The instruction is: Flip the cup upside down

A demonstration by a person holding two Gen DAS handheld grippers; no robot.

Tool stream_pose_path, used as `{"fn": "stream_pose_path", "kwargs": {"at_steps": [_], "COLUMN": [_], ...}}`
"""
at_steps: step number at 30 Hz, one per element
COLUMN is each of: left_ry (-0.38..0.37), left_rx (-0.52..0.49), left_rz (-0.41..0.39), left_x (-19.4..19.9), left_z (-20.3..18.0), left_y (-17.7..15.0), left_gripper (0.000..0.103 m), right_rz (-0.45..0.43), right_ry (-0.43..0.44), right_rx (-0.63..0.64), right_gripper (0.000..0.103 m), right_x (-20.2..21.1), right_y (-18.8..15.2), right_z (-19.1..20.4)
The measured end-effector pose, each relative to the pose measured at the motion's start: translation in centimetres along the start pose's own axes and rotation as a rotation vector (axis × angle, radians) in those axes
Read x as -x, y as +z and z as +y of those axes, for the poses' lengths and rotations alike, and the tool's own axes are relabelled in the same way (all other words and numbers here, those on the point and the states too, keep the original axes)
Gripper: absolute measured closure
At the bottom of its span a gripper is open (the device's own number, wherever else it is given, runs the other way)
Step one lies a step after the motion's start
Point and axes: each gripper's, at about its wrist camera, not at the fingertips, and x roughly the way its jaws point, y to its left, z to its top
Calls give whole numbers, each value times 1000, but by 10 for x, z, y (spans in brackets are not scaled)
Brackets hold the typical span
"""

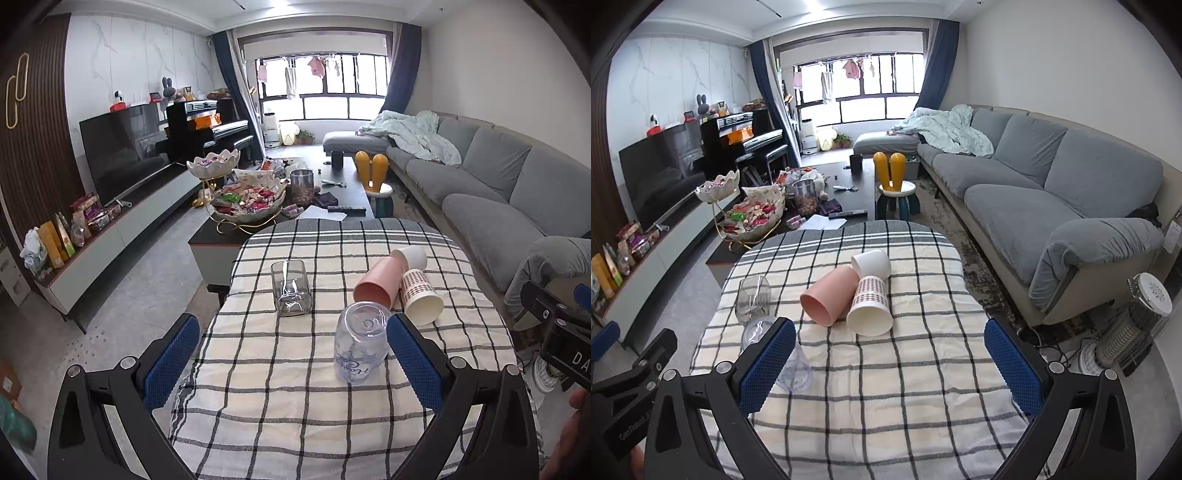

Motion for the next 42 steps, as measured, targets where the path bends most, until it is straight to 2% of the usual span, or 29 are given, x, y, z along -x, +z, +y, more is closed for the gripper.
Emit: {"fn": "stream_pose_path", "kwargs": {"at_steps": [42], "left_ry": [-21], "left_rx": [-5], "left_rz": [7], "left_x": [7], "left_z": [-4], "left_y": [3], "left_gripper": [0], "right_rz": [-5], "right_ry": [-1], "right_rx": [0], "right_gripper": [1], "right_x": [8], "right_y": [0], "right_z": [-1]}}
